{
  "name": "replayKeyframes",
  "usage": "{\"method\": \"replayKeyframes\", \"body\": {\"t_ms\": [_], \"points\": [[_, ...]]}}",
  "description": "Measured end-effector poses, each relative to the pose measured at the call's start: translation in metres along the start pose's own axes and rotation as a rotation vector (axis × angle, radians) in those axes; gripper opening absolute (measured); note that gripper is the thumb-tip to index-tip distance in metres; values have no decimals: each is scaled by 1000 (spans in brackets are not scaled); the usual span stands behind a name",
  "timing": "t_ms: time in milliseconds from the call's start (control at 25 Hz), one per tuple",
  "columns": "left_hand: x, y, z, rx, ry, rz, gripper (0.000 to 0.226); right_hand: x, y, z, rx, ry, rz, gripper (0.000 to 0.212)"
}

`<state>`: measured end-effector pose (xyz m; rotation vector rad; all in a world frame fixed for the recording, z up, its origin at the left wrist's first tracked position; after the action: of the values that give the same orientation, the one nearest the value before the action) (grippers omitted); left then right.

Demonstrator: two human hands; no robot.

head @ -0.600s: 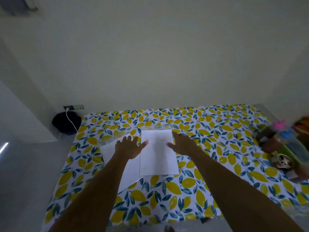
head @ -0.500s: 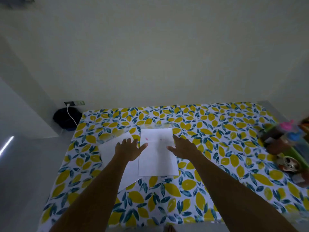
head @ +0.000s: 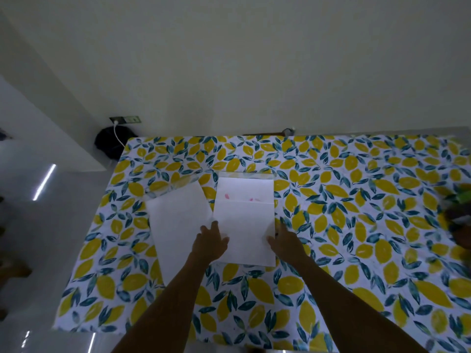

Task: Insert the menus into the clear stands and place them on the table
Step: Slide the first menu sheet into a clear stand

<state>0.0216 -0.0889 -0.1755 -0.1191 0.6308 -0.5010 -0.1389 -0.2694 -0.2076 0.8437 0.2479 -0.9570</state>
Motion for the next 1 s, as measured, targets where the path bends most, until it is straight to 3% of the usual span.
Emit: {"method": "replayKeyframes", "body": {"t_ms": [240,520,760,840,920,1000], "points": [[-6,13,7,-193,-36,-22,51,-17,-16,6,236,-71,-65,30],[-62,19,12,-247,-100,-232,49,-82,-22,45,164,-227,181,33],[-131,34,0,-352,-102,-336,40,-160,-55,39,562,-199,134,38],[-151,37,3,-364,-113,-380,36,-180,-57,43,608,-180,160,32],[-163,35,14,-349,-181,-458,53,-188,-56,49,636,-147,167,30],[-169,30,31,-360,-222,-479,40,-186,-47,64,611,-158,203,31]]}}
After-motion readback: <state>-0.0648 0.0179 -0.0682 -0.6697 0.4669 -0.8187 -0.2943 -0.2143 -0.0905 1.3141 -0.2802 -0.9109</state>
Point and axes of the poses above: each hand's wrist, its own x-axis towards the middle knuckle, its own z-axis out of the back of the hand, y = z × x, the point moved 8 cm from there along x, towards the middle knuckle, and after that the axes turned 2 degrees about x, right-handed, at the moved point
